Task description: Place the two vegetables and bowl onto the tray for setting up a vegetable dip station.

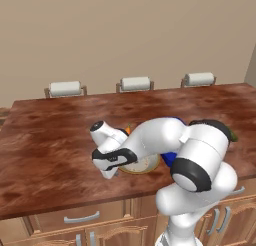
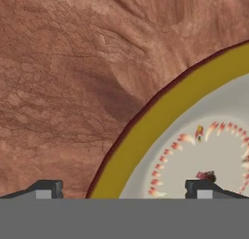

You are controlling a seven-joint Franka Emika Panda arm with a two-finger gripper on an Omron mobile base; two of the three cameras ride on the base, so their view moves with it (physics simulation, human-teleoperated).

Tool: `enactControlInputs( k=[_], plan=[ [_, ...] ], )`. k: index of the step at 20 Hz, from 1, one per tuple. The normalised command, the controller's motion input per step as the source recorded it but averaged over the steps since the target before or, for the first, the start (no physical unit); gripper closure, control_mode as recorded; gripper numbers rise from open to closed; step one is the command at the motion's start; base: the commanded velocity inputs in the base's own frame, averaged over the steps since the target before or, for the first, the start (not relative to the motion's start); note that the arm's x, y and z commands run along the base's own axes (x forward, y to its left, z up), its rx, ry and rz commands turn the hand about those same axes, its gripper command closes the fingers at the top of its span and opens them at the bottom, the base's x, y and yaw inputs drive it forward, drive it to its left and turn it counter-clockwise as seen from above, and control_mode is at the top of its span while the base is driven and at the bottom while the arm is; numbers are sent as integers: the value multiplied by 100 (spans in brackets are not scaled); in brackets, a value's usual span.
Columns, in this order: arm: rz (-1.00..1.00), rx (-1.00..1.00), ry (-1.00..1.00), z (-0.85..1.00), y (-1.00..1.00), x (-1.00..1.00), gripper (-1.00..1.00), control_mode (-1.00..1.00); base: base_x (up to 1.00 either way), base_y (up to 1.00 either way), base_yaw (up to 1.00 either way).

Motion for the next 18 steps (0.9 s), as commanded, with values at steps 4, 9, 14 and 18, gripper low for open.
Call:
enactControlInputs(
  k=[4, 9, 14, 18],
  plan=[
    [0, 0, 0, -4, 0, 0, 100, -100, 0, 0, 0],
    [0, 0, 0, -1, -1, 0, 100, -100, 0, 0, 0],
    [0, 0, 0, 0, -5, 0, 100, -100, 0, 0, 0],
    [0, 0, -3, 0, -4, -1, 100, -100, 0, 0, 0]
  ],
)
